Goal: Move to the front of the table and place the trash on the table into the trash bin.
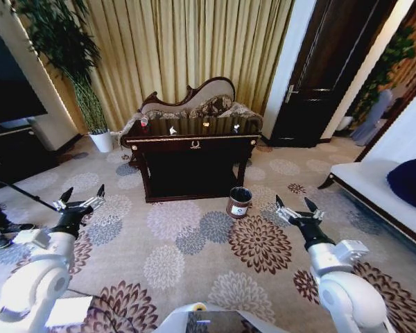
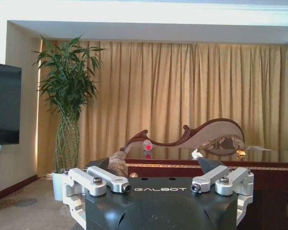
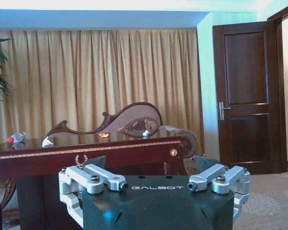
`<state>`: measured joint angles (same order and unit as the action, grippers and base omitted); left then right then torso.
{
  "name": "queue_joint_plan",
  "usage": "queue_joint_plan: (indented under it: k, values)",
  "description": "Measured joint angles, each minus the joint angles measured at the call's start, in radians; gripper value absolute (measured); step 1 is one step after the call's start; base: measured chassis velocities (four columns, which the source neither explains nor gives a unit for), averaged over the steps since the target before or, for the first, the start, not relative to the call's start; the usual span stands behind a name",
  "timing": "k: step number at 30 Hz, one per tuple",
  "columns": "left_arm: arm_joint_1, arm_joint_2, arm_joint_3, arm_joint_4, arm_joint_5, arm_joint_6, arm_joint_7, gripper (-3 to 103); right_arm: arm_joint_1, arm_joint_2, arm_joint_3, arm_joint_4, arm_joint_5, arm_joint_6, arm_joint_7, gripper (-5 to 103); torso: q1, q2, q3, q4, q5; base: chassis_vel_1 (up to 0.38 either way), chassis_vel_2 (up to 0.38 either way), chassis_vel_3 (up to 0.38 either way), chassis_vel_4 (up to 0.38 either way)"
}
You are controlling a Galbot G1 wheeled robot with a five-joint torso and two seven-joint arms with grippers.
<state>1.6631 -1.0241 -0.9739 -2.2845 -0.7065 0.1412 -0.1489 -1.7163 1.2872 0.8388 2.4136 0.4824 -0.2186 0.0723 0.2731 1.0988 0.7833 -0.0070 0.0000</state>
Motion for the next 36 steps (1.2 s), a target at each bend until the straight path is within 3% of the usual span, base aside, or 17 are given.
queue_joint_plan:
  k: [20,36]
  values:
    - [0.008,0.001,-0.011,-0.018,0.012,0.001,0.002,100,-0.009,0.007,0.006,-0.001,-0.030,0.034,-0.057,100,0.000,0.000,0.000,0.0001,0.0000,-0.009,0.007,0.008,-0.004]
    - [0.012,-0.006,-0.016,-0.026,0.013,-0.004,0.005,100,-0.013,0.016,0.000,0.006,-0.030,0.035,-0.082,100,0.000,0.000,0.000,-0.0001,0.0003,-0.147,0.142,0.149,-0.138]
